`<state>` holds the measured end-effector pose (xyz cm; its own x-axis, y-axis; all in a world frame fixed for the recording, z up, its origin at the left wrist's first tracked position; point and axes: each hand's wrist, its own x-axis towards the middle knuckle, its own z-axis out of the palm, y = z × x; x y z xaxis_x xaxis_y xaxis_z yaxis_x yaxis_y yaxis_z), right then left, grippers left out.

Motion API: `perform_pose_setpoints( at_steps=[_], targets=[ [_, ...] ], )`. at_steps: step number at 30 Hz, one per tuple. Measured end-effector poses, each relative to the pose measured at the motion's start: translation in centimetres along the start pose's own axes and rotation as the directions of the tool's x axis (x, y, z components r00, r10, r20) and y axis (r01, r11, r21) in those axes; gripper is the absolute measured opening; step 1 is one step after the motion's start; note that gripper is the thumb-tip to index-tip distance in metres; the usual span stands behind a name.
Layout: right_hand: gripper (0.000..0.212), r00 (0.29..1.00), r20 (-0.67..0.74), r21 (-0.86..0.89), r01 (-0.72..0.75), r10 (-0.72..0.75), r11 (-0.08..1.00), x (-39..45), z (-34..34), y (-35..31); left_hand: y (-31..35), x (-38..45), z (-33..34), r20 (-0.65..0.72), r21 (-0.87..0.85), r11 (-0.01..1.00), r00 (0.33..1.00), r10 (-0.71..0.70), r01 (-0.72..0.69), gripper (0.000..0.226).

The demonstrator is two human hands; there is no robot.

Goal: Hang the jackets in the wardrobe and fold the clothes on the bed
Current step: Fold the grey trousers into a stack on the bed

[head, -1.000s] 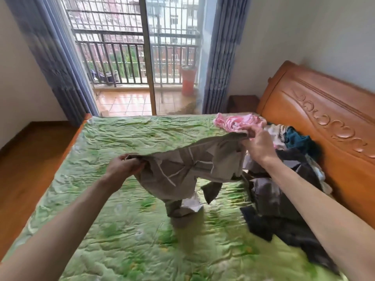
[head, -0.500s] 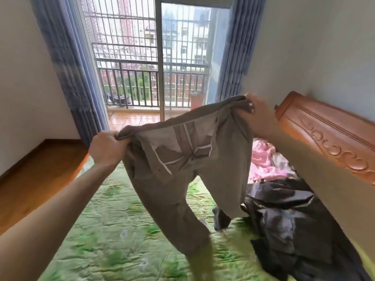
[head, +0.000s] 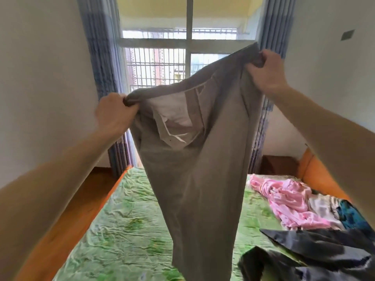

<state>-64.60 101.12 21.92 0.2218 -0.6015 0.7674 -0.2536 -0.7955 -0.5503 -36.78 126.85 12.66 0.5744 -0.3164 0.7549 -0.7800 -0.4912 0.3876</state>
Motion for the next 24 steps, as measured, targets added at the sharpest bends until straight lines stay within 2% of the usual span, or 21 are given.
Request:
perform_pose_setpoints(
  at_steps=[2,4,6,7,9,11,13,14,16,17,18,19,20,21,22,24],
  targets=[
    [0.014,0.996,0.043,0.102,-0.084,0.080,0.991,-0.9,0.1,0.3,0.0,0.9,0.3,-0.036,-0.079,0.995,0.998,-0.060,0.057,0.044],
    [0.016,0.985,0.101,0.204,-0.161,0.143,0.966,-2.4,0.5,1.2,-0.5,1.3,0.9,0.028,-0.250,0.963,0.995,-0.096,0.100,0.041],
    [0.014,0.979,0.091,0.265,-0.200,0.182,0.943,-4.3,0.7,2.1,-0.6,0.6,1.6,0.154,-0.520,0.838,0.983,-0.098,0.165,0.026],
    [0.014,0.974,0.098,0.297,-0.224,0.203,0.928,-5.2,0.6,2.5,-0.4,0.0,1.9,0.213,-0.600,0.772,0.972,-0.097,0.209,0.023],
    [0.019,0.954,0.201,0.362,-0.282,0.220,0.888,-6.5,0.2,3.5,-0.3,-0.9,2.6,0.284,-0.624,0.733,0.952,-0.112,0.272,0.026],
    [0.024,0.898,0.376,0.345,-0.364,0.228,0.865,-7.6,-0.6,4.2,0.2,-1.6,2.6,0.337,-0.598,0.735,0.932,-0.132,0.320,0.026],
    [0.028,0.763,0.589,0.249,-0.483,0.264,0.839,-8.3,-1.5,4.5,0.9,-1.9,1.9,0.451,-0.633,0.670,0.888,-0.089,0.388,0.022],
    [0.032,0.689,0.665,0.201,-0.536,0.287,0.820,-8.6,-1.7,4.6,1.2,-2.0,1.3,0.541,-0.651,0.618,0.841,-0.032,0.442,0.015],
    [0.042,0.619,0.726,0.162,-0.578,0.301,0.800,-9.0,-1.8,5.3,1.4,-2.1,0.3,0.741,-0.616,0.559,0.649,0.172,0.555,0.011],
    [0.044,0.623,0.715,0.170,-0.593,0.316,0.787,-9.2,-1.5,5.8,1.2,-2.0,0.2,0.805,-0.571,0.555,0.544,0.235,0.605,0.011],
    [0.042,0.640,0.690,0.190,-0.611,0.339,0.769,-9.5,-1.1,6.2,0.9,-2.0,0.4,0.850,-0.513,0.573,0.470,0.237,0.639,0.017],
    [0.039,0.664,0.652,0.214,-0.626,0.367,0.750,-9.9,-0.5,6.9,0.4,-2.2,1.1,0.874,-0.462,0.581,0.456,0.168,0.670,0.037],
    [0.035,0.682,0.608,0.235,-0.644,0.407,0.728,-10.3,0.0,7.6,0.0,-2.5,1.9,0.869,-0.421,0.578,0.494,0.036,0.699,0.060],
    [0.030,0.694,0.567,0.243,-0.656,0.444,0.714,-10.7,0.5,8.2,-0.4,-3.0,2.9,0.818,-0.422,0.557,0.566,-0.106,0.715,0.076],
    [0.027,0.701,0.527,0.229,-0.661,0.480,0.715,-11.1,0.9,8.9,-0.6,-3.7,3.8,0.759,-0.452,0.530,0.622,-0.194,0.717,0.081],
    [0.026,0.713,0.473,0.180,-0.654,0.518,0.735,-11.9,1.8,10.1,-1.2,-5.0,5.6,0.683,-0.514,0.494,0.683,-0.258,0.701,0.060]
  ],
)
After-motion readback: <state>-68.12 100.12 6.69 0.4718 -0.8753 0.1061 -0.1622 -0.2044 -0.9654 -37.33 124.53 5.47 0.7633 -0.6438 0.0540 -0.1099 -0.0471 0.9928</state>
